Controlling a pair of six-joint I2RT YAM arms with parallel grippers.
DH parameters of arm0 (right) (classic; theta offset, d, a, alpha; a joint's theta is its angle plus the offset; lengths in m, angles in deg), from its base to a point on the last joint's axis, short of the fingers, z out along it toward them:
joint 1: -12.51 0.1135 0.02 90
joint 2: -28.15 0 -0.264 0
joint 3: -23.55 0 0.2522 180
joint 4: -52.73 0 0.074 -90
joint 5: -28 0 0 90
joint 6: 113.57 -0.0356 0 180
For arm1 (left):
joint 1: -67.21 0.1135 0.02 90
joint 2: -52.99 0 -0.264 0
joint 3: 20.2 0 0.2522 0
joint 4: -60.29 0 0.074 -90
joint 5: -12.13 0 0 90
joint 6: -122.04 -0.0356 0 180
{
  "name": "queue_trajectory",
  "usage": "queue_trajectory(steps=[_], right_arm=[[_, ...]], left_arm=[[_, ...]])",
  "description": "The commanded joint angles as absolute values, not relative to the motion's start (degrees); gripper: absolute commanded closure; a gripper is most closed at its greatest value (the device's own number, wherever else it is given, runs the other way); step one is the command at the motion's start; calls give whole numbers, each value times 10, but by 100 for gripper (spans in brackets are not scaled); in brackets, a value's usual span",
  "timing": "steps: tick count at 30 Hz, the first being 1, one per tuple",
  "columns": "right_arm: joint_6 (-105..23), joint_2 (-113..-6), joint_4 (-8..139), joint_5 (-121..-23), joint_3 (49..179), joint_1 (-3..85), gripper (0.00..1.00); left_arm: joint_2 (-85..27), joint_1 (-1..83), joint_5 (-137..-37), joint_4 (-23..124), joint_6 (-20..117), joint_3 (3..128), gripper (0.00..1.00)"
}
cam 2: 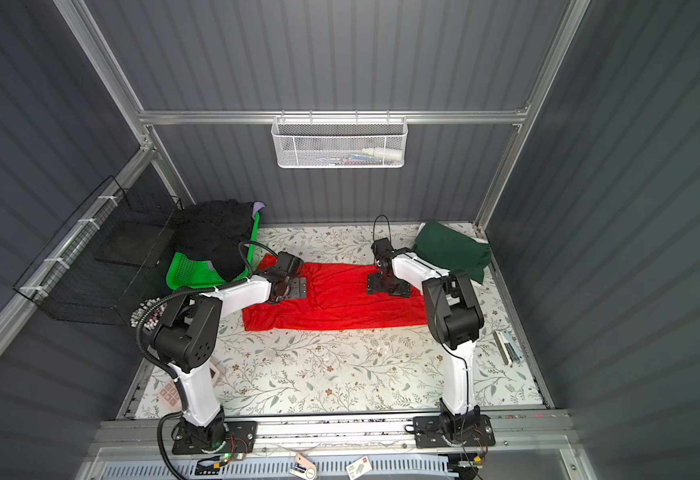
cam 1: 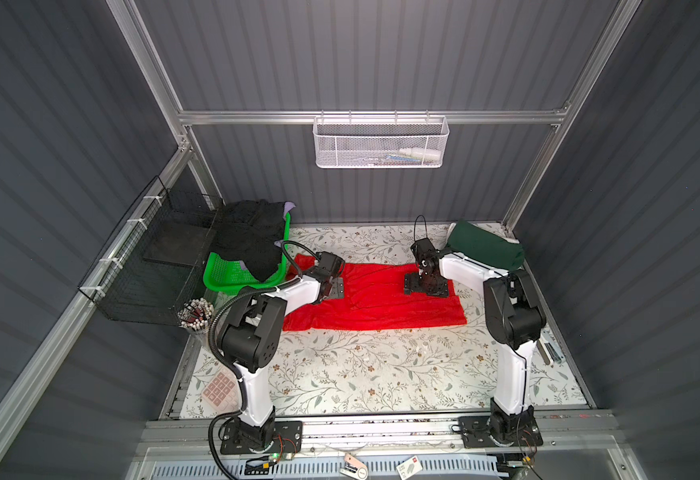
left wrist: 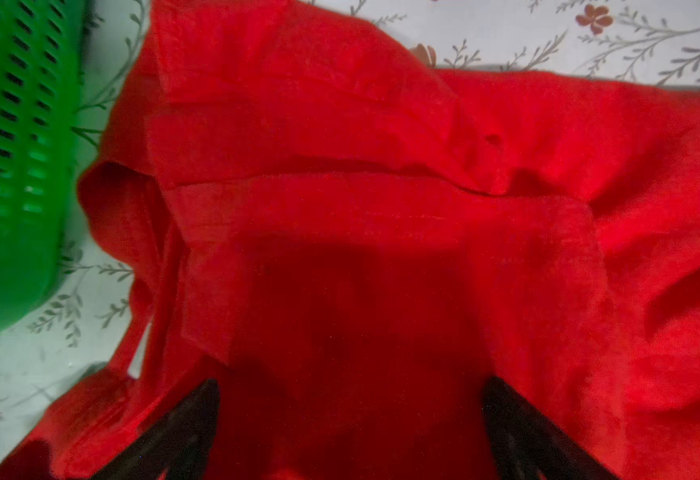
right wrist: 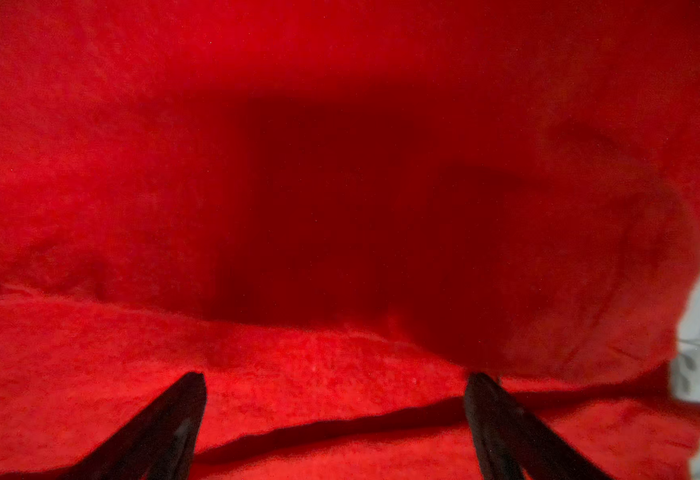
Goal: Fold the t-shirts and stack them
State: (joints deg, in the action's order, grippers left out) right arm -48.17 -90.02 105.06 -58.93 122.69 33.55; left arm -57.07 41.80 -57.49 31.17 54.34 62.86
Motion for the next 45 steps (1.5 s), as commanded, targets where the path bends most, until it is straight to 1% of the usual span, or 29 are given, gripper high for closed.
queue_trajectory(steps=[1, 7, 12, 20, 28, 31, 34, 39, 43, 45], right_arm=[[-486, -890, 1057, -610, 1207, 334, 1], [-486, -883, 1053, -640, 1169, 337, 1], [-487, -863, 1047, -629, 1131, 348, 1], [-501, -844, 1039, -642, 1072, 376, 2], [-509, -827, 1039, -683, 1044, 448, 5], [-485, -831, 1042, -714, 1046, 472, 5], [-475, -842, 1052, -710, 1049, 488, 6], [-467, -828, 1035, -707, 1037, 511, 7], [-462, -816, 1009, -704, 1022, 521, 7], [-459, -820, 1002, -708, 1019, 523, 7]], left_arm=[[-587, 435, -609, 334, 552, 629, 0], [-638, 435, -613, 327, 551, 679, 0], [-683, 425, -630, 319, 541, 735, 0], [-790, 417, -654, 260, 494, 895, 0], [-827, 395, -728, 278, 450, 944, 0], [-841, 394, -761, 289, 447, 960, 0], [-845, 386, -809, 320, 437, 960, 1], [-862, 362, -878, 338, 401, 987, 1], [-878, 359, -949, 358, 407, 996, 2], [-880, 355, -963, 366, 407, 994, 2]])
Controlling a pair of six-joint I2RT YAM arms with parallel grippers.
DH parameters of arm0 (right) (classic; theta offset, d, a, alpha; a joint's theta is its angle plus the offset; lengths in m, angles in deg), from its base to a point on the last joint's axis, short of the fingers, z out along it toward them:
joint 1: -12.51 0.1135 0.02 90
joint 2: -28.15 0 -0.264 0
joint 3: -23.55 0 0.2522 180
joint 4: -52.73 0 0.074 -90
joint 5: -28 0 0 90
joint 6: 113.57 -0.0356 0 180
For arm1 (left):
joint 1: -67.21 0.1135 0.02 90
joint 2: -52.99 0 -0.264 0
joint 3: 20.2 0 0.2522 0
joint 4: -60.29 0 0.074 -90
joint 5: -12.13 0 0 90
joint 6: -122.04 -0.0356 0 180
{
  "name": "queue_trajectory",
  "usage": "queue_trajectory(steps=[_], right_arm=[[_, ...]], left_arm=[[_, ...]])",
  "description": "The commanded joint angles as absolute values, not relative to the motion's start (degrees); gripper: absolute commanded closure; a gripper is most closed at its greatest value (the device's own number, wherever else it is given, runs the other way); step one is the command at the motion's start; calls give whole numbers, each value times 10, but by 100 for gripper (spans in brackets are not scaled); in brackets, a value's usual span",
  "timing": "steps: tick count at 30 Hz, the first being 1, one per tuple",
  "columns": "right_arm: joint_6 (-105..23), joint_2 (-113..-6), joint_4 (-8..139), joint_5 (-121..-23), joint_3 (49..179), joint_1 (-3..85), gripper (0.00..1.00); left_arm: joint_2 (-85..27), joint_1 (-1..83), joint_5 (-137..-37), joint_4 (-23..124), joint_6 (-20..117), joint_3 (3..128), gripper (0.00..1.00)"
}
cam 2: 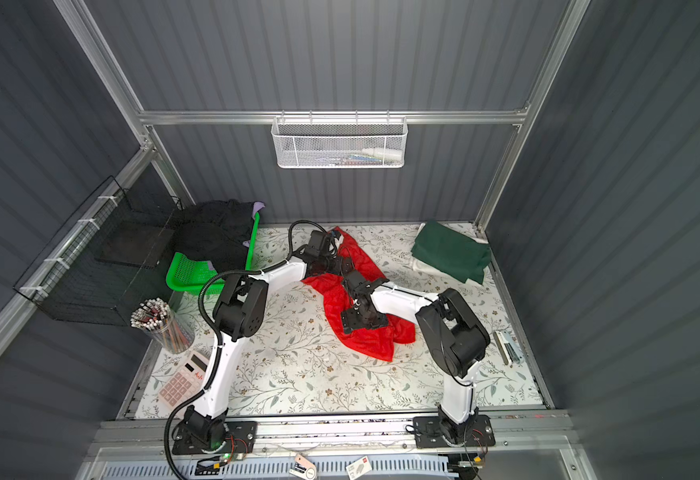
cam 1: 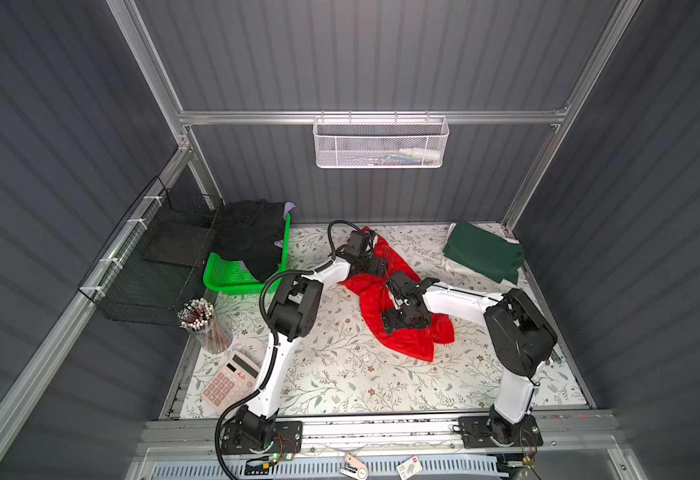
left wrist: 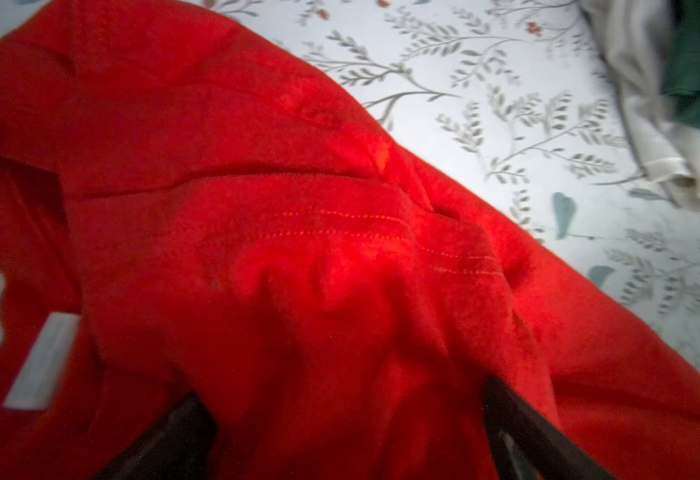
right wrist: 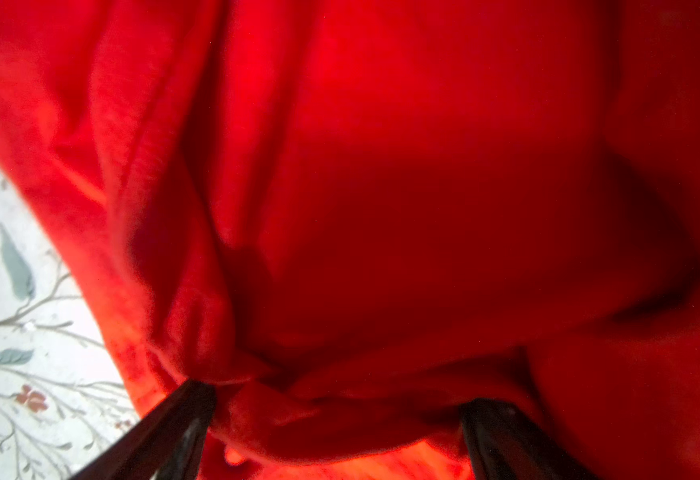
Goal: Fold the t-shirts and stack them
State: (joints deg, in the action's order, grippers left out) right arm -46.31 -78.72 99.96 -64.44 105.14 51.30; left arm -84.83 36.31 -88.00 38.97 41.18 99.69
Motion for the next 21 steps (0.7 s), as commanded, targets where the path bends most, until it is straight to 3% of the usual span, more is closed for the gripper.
queue_trajectory(steps=[1, 12, 21], right_arm=[[-461, -825, 1000, -707, 1018, 525, 7], [-455, -843, 967, -738, 1029, 537, 9], [-454, -837, 976, -772, 1057, 547, 10]], left_arm=[[-881, 353, -984, 369, 404, 994, 2], [-917, 342, -1105, 384, 383, 1036, 2], [-983, 342, -1111, 347, 387, 1145, 2]])
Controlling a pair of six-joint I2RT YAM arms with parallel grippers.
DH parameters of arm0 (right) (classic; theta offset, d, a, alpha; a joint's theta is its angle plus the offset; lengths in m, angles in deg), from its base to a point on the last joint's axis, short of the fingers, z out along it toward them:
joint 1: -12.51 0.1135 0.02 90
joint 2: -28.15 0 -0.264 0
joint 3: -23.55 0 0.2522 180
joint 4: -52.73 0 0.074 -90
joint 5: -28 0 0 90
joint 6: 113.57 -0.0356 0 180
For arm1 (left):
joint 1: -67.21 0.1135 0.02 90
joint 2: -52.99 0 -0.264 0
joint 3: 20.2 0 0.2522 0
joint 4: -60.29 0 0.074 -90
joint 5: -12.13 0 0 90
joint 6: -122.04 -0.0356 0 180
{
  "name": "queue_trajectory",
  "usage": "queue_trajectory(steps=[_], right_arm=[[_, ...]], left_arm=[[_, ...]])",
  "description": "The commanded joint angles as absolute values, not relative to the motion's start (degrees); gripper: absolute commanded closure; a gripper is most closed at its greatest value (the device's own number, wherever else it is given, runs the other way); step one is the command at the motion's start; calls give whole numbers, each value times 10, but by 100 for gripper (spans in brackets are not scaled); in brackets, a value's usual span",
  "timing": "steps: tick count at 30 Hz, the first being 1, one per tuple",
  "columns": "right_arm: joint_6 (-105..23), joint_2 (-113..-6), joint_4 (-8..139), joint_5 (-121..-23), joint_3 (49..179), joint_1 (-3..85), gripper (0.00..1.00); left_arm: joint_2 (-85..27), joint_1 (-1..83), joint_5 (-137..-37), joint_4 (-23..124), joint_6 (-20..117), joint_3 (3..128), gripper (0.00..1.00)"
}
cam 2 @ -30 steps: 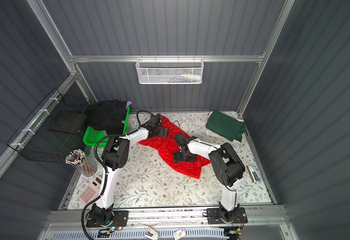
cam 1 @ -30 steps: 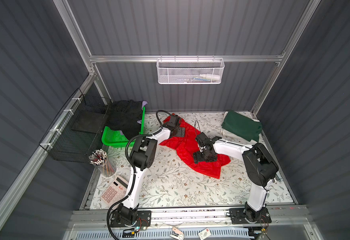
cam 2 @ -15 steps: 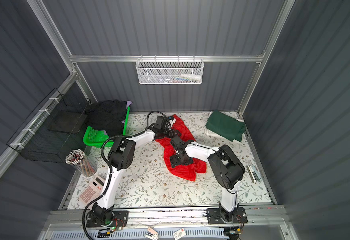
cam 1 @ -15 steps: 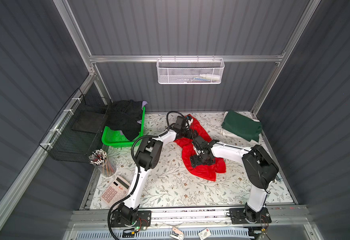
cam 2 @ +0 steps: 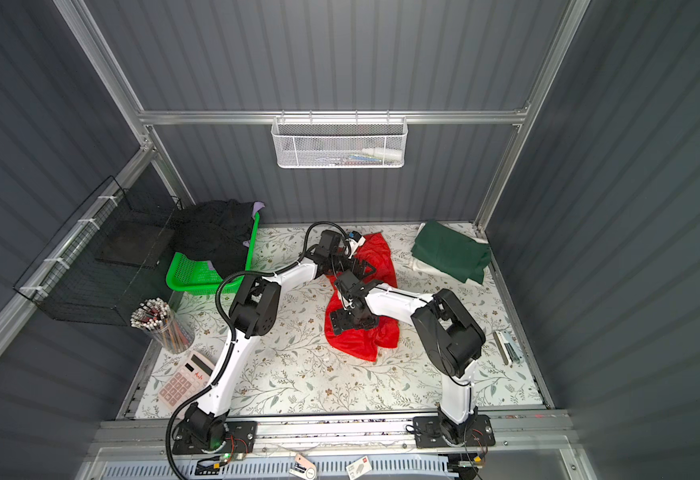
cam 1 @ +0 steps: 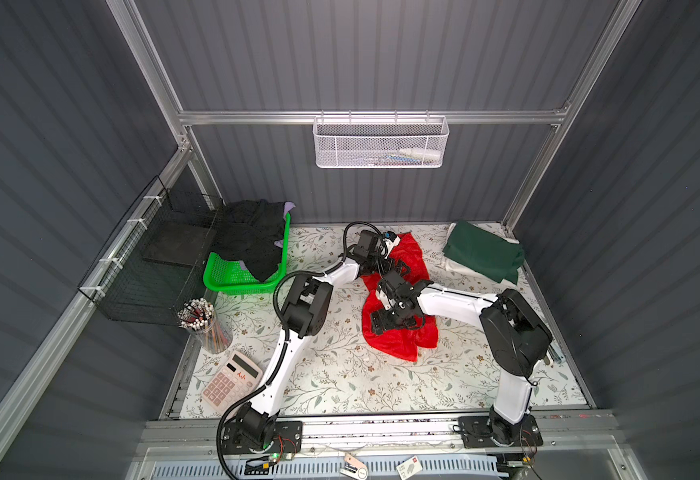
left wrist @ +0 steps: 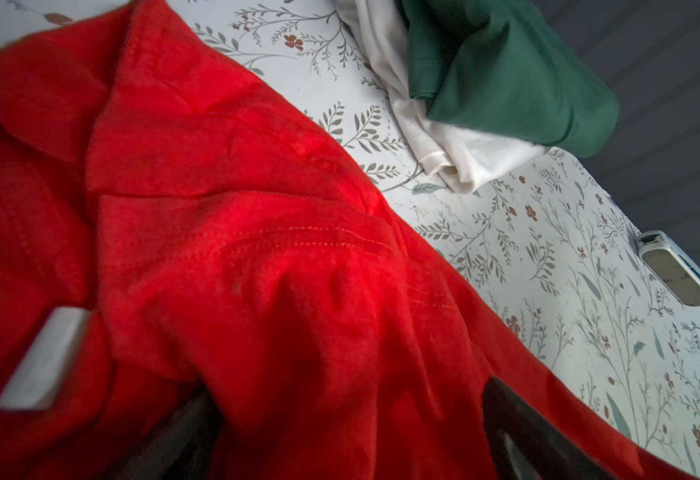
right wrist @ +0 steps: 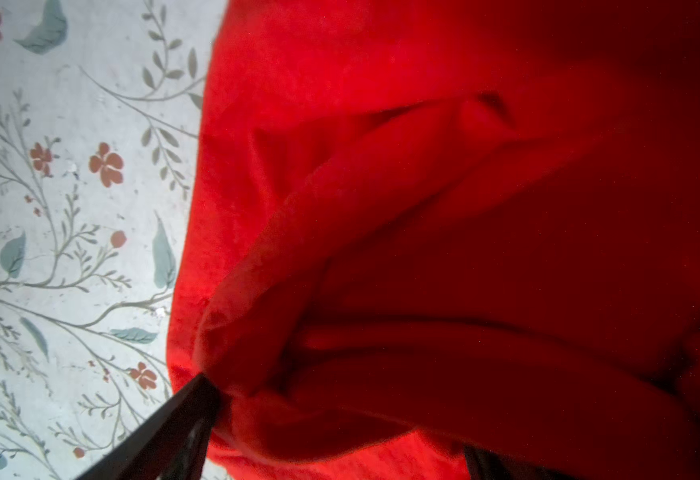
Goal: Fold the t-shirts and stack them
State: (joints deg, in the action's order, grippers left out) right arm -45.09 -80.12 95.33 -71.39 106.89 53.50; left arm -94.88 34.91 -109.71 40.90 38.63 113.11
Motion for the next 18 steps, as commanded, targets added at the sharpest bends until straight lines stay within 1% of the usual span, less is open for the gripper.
queue_trajectory(steps=[1, 7, 11, 15, 18], right_arm=[[-461, -837, 987, -782, 1061, 547, 10], [-498, -819, 1012, -794, 1030, 550, 10], [-521, -789, 1034, -783, 1016, 558, 10], [-535, -768, 1056, -782, 999, 562, 9], [-542, -757, 1060, -790, 986, 564, 10]], left_arm=[[-986, 343, -1109, 346, 386, 1151, 2], [-1011, 346, -1083, 324, 375, 1206, 0], [-1038, 356, -1064, 324, 404, 1254, 0], [-1043, 370, -1080, 375, 438, 1252, 0], [-1050, 375, -1081, 383, 437, 1268, 0]])
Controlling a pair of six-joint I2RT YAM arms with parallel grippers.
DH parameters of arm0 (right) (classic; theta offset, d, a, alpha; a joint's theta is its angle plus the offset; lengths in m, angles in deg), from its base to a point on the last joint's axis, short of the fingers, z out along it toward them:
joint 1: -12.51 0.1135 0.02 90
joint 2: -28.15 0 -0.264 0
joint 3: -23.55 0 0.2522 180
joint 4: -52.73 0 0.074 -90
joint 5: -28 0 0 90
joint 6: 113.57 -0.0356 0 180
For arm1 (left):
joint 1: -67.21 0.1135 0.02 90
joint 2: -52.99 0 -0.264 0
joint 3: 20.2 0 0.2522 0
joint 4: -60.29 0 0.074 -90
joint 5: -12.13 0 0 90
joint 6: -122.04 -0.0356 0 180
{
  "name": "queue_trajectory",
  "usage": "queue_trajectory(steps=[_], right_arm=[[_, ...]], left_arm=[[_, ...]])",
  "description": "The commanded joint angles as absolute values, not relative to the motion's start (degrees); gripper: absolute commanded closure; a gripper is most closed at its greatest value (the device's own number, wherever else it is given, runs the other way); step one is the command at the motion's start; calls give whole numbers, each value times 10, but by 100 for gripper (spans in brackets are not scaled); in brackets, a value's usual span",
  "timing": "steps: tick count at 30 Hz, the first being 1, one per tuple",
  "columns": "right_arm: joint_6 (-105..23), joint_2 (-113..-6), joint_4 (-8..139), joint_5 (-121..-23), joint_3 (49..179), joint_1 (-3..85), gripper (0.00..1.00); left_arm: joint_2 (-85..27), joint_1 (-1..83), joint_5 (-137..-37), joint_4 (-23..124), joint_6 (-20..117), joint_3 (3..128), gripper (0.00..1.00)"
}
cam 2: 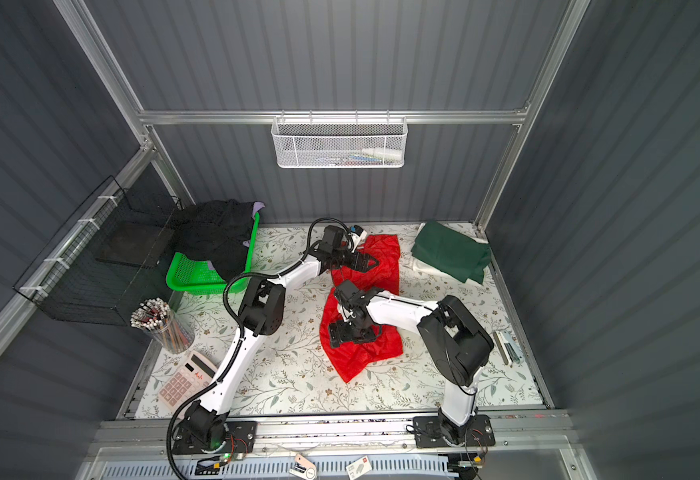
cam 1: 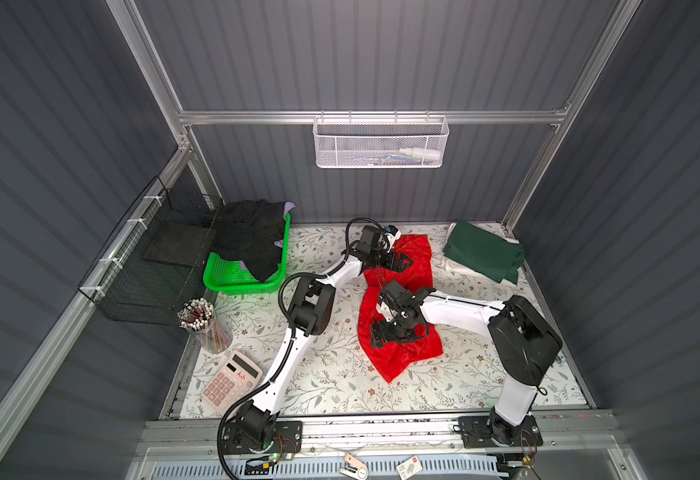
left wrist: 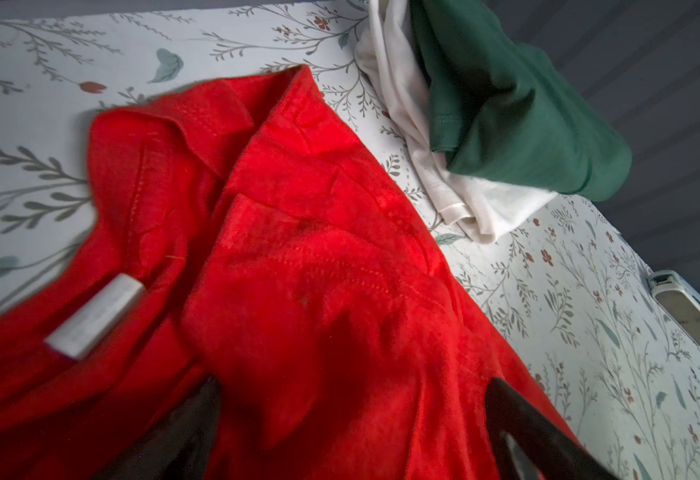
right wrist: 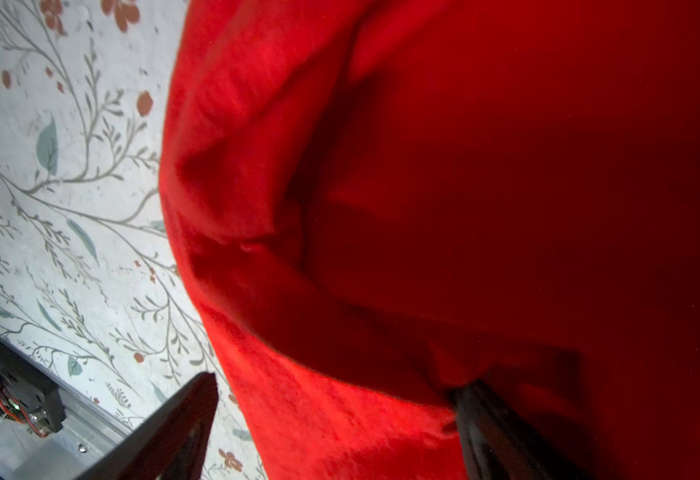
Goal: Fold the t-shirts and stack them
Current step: 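Pull the right gripper back toward the robot, dragging the shirt's lower end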
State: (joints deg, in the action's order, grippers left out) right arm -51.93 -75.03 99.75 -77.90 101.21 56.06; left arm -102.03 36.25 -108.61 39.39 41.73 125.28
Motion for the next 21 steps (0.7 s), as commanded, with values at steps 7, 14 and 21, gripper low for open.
queue_trajectory(steps=[7, 14, 21], right_arm=[[-551, -721, 1098, -785, 994, 576, 7], [-555, -670, 1136, -754, 1036, 573, 5], [-570, -593, 1156, -697, 1052, 506, 6]], left_arm=[[-1049, 375, -1078, 384, 432, 1284, 0], [-989, 375, -1081, 408, 434, 1239, 0], [-886, 375, -1047, 434, 415, 1152, 0]])
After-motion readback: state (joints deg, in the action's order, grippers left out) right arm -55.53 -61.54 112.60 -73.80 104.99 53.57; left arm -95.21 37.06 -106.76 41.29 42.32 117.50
